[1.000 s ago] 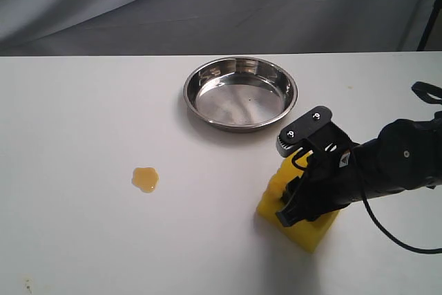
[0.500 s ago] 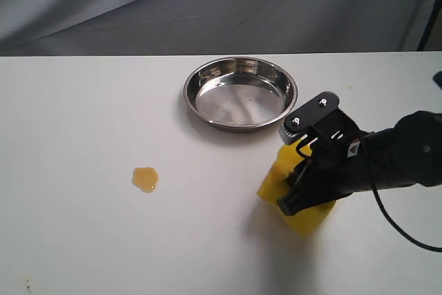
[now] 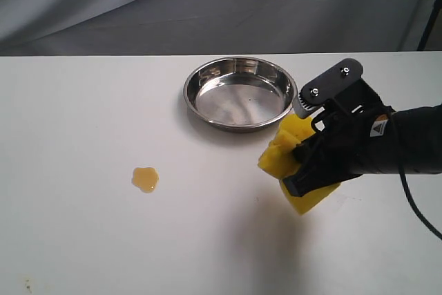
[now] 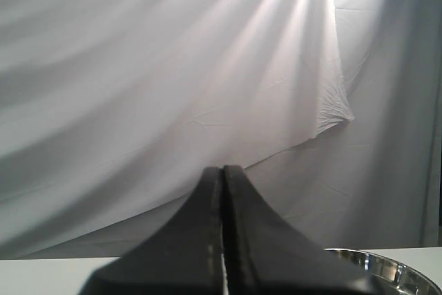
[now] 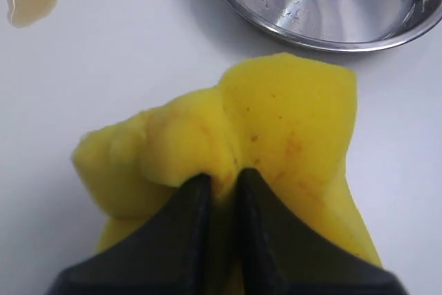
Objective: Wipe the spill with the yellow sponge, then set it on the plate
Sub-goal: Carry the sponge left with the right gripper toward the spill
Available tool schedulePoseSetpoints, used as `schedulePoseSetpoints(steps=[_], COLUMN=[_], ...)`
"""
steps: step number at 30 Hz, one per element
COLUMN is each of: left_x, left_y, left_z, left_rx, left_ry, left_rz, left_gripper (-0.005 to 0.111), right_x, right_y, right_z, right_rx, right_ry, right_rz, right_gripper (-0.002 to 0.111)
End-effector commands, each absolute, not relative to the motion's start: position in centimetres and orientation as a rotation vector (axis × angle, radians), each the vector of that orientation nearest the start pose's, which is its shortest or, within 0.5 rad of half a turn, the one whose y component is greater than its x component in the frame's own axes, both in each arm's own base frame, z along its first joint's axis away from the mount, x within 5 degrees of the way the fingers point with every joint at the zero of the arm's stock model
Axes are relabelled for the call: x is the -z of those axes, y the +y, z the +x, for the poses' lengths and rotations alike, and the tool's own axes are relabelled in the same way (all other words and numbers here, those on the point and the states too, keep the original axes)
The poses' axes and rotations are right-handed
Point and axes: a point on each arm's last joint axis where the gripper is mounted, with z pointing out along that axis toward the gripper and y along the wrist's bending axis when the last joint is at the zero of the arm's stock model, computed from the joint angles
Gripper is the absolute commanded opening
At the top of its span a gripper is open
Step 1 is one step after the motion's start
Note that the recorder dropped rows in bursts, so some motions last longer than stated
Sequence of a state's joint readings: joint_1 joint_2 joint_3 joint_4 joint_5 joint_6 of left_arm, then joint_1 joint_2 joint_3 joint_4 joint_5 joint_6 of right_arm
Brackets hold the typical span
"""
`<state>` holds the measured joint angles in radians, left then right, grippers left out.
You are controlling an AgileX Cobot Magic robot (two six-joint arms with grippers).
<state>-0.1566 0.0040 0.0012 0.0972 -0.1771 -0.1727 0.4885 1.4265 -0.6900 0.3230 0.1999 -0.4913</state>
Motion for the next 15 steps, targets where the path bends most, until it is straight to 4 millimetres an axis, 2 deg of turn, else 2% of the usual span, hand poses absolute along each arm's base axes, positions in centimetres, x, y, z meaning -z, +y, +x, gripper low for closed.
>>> schedulePoseSetpoints(steps=[1,8,15], left_x=[-23.0,-23.0,-23.0], left_y=[-1.0,-1.0,-1.0], left_z=[5.2,5.2,5.2], left_rx=[0.220,0.220,0.220], left_ry=[1.302,1.302,1.302], left_rz=[0.066,0.066,0.066], left_gripper=[0.000,0.000,0.000], right_x=[-20.6,-20.5,-20.7], right_y=[13.3,13.7,18.3], right_z=[23.6,23.2,20.1], right_rx=[-0.218,-0.233,-0.313], right_ry=[2.274,2.288,2.160], right_rz=[-0.821,-0.860,-1.089], right_gripper=[0.000,0.000,0.000])
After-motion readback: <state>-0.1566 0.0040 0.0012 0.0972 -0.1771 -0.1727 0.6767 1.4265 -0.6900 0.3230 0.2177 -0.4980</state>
